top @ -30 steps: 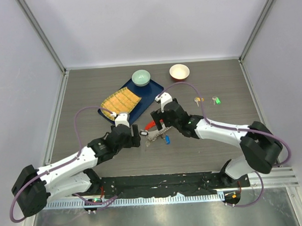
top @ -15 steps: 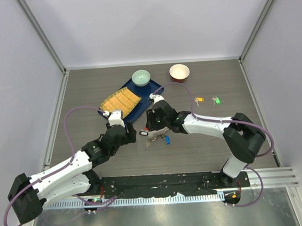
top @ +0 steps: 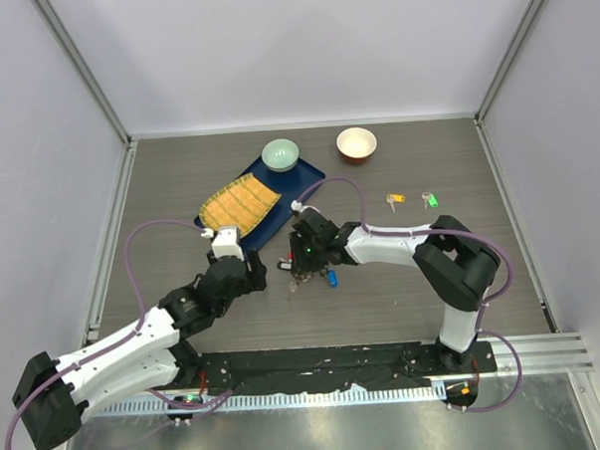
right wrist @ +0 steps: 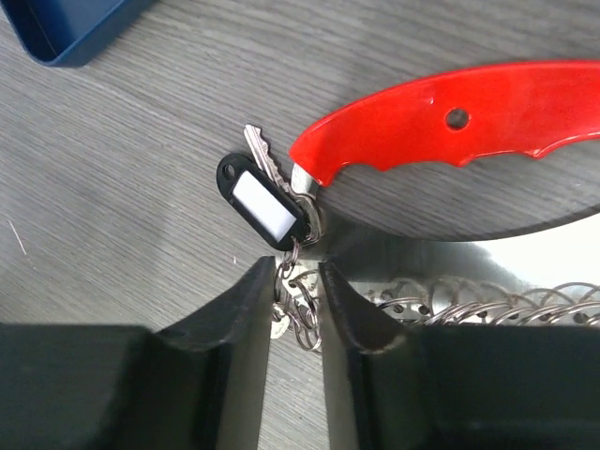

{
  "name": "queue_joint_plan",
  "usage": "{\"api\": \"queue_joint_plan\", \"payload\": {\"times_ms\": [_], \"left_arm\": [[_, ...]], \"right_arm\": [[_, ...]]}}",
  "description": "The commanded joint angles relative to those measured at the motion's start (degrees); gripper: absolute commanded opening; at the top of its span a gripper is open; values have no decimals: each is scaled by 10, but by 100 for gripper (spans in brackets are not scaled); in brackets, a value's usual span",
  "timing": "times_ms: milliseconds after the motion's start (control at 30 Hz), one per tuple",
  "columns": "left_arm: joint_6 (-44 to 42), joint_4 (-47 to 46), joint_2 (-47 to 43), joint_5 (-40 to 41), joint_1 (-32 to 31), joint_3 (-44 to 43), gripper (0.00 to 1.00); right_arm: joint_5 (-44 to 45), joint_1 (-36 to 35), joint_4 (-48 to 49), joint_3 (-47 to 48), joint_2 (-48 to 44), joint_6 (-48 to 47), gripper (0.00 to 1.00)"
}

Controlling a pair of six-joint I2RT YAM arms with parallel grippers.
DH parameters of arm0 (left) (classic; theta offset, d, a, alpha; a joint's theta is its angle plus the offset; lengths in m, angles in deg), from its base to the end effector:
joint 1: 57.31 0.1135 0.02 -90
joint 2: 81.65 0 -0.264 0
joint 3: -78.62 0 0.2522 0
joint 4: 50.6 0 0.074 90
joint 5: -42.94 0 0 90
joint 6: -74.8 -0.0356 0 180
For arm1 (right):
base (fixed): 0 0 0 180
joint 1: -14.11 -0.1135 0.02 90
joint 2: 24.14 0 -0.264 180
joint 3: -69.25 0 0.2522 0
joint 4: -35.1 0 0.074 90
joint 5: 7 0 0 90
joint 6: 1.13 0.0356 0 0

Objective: Put the keys on the keyring

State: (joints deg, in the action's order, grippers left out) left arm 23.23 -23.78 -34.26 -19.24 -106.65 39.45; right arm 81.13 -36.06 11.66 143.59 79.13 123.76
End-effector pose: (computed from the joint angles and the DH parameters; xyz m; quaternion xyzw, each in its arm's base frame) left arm 0.1281 -0.1236 0.2112 -0.0286 0.8678 -0.1568 0.4707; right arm 0.2350 0.2835 0.1617 -0.1310 0.9373 0.2294 0.2272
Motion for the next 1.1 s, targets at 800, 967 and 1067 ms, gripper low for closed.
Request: {"api": "queue_joint_plan", "payload": {"times_ms": [800, 967, 1067], "left_arm": [[-117, -247, 175, -218, 1, -4, 82], [-167, -252, 273, -258, 3, -55, 84], [-193, -277, 299, -274, 3, -65, 84]], "right_arm": [[74, 27, -83, -61, -227, -157, 69], [76, 59, -38, -115, -280, -138, 69], [73, 63, -33, -128, -287, -140, 69]]}}
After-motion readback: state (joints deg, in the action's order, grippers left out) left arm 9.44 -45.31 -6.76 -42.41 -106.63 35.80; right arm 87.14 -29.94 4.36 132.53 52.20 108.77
